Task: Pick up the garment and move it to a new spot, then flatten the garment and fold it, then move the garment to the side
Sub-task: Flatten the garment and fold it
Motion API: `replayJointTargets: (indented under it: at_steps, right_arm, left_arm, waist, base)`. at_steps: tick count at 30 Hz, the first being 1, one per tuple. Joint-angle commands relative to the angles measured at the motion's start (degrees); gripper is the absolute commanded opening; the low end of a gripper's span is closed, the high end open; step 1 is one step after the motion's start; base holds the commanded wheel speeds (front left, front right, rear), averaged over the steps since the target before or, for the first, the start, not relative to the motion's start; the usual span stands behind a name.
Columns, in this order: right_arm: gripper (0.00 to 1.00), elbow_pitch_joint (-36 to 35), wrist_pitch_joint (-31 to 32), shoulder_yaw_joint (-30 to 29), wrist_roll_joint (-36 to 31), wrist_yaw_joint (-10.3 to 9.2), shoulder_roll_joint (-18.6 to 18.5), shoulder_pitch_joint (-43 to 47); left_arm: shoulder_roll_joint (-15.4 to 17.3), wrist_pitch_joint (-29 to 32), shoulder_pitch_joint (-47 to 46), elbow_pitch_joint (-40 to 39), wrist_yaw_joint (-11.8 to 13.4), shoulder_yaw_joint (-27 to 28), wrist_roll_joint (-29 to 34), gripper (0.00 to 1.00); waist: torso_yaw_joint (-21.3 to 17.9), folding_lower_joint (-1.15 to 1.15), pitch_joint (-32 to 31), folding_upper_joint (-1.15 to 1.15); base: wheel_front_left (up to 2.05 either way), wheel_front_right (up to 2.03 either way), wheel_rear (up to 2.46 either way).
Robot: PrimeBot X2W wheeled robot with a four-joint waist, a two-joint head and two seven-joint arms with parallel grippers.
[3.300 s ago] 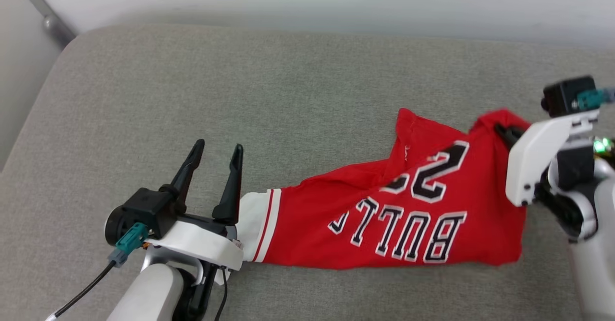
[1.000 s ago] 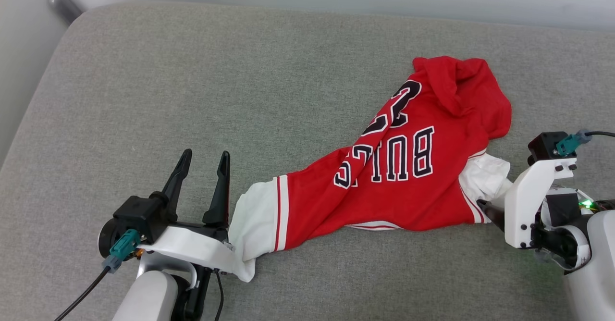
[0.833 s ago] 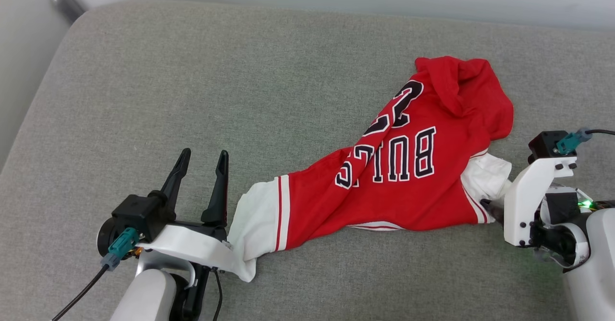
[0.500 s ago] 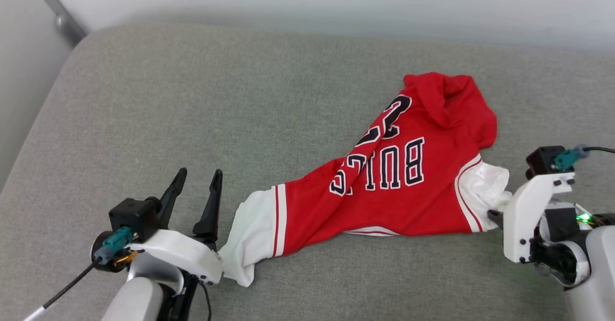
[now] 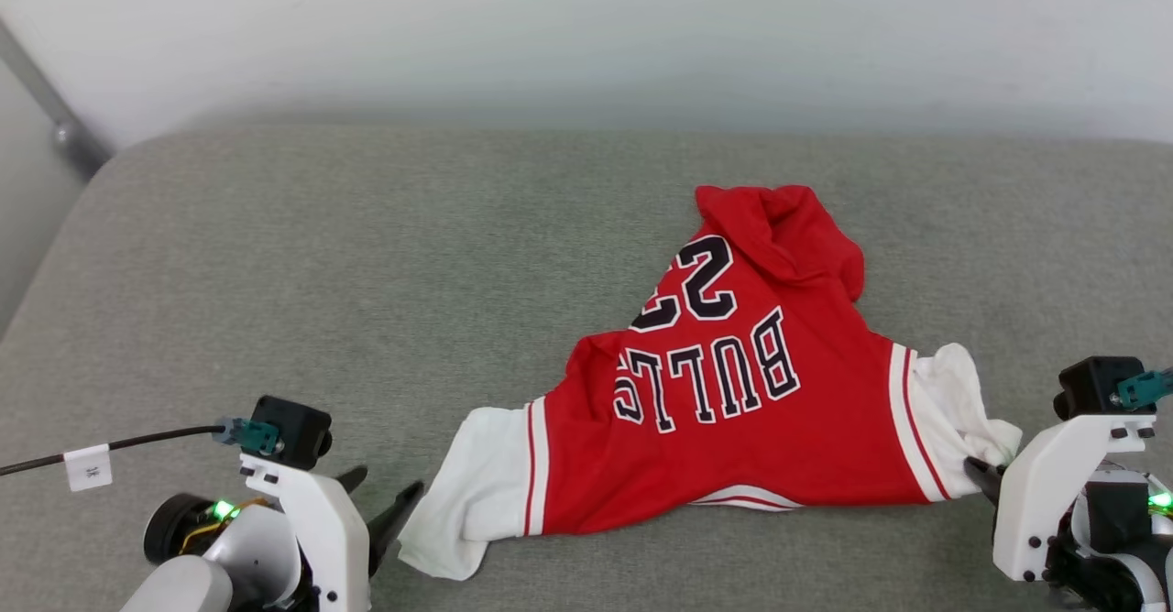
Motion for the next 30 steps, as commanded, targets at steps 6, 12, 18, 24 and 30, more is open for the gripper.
replayJointTargets:
  at_steps: [6, 12, 18, 24, 30]
  right_arm:
    - [0.00, -1.8, -0.3, -0.1, -0.2, -0.03, 2.3, 1.5]
    - [0.00, -0.9, -1.6, 0.2, 0.0, -0.02, 3.4, -0.3]
    - [0.00, -0.7, -3.1, -0.2, -0.6, -0.02, 2.8, -0.7]
    - [0.00, -0.9, -7.3, -0.7, -2.5, -0.03, 2.0, -1.2]
    - [0.00, -0.1, -11.0, -0.9, -3.8, -0.03, 0.7, -3.2]
  left_arm:
    - [2.8, 7.9, 0.8, 1.1, -0.4, -3.6, -5.6, 1.00]
    - [1.5, 16.9, -0.3, 7.3, -0.4, -11.7, -9.5, 0.22]
    - [1.7, 14.8, -2.4, 6.4, -0.1, -11.5, -8.2, 0.00]
    - [3.4, 7.5, -5.2, 2.3, 3.7, -7.3, -4.5, 0.00]
    - [2.4, 0.0, -9.5, -1.2, 8.0, -2.9, -1.8, 0.00]
  waist:
    - [-3.6, 0.00, 3.0, 0.00]
    - [-5.4, 0.00, 5.8, 0.00]
    - [-4.7, 0.00, 4.8, 0.00]
    - [-3.0, 0.00, 1.9, 0.00]
    - [-1.0, 0.00, -1.4, 0.00]
  base:
    - [0.00, 0.00, 0.00]
    - [0.00, 0.00, 0.00]
    - [0.00, 0.00, 0.00]
    - [0.00, 0.00, 0.00]
    - [0.00, 0.00, 0.00]
